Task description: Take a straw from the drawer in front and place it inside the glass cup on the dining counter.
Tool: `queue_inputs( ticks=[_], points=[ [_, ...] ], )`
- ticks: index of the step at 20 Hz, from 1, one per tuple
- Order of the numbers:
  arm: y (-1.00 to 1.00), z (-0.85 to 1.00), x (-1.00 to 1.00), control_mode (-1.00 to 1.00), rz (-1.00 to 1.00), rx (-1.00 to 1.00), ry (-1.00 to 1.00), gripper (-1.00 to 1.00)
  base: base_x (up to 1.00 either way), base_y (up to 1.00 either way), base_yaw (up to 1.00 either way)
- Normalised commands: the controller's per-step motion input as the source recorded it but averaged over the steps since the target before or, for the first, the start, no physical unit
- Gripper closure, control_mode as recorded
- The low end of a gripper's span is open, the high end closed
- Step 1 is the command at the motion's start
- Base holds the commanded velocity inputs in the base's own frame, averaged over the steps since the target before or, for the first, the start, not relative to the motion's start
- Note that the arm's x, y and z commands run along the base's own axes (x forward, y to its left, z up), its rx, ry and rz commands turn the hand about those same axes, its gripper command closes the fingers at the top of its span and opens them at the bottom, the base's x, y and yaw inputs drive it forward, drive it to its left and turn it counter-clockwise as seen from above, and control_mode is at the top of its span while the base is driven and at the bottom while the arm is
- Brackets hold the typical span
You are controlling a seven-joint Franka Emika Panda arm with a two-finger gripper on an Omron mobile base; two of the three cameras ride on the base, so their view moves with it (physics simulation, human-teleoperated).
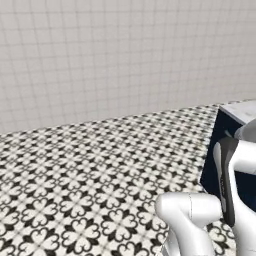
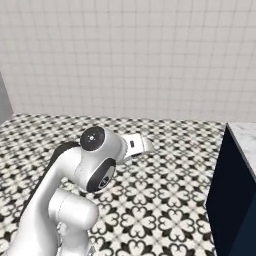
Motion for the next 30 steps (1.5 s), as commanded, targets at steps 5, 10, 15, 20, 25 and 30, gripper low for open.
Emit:
queue_inputs(
  ticks=[5,10,15,20,25,30],
  points=[
    [0.0,0.0,0.0,1.0,0.0,0.0,0.0,1.0,1.0,0.51,-0.35],
    [0.0,0.0,0.0,1.0,0.0,0.0,0.0,1.0,1.0,0.5,-0.36],
    [0.0,0.0,0.0,1.0,0.0,0.0,0.0,1.0,1.0,0.54,-0.35],
    [0.0,0.0,0.0,1.0,0.0,0.0,0.0,1.0,1.0,0.59,-0.35],
    [0.0,0.0,0.0,1.0,0.0,0.0,0.0,1.0,1.0,0.58,-0.36],
    [0.0,0.0,0.0,1.0,0.0,0.0,0.0,1.0,1.0,0.6,-0.37]
  ],
)
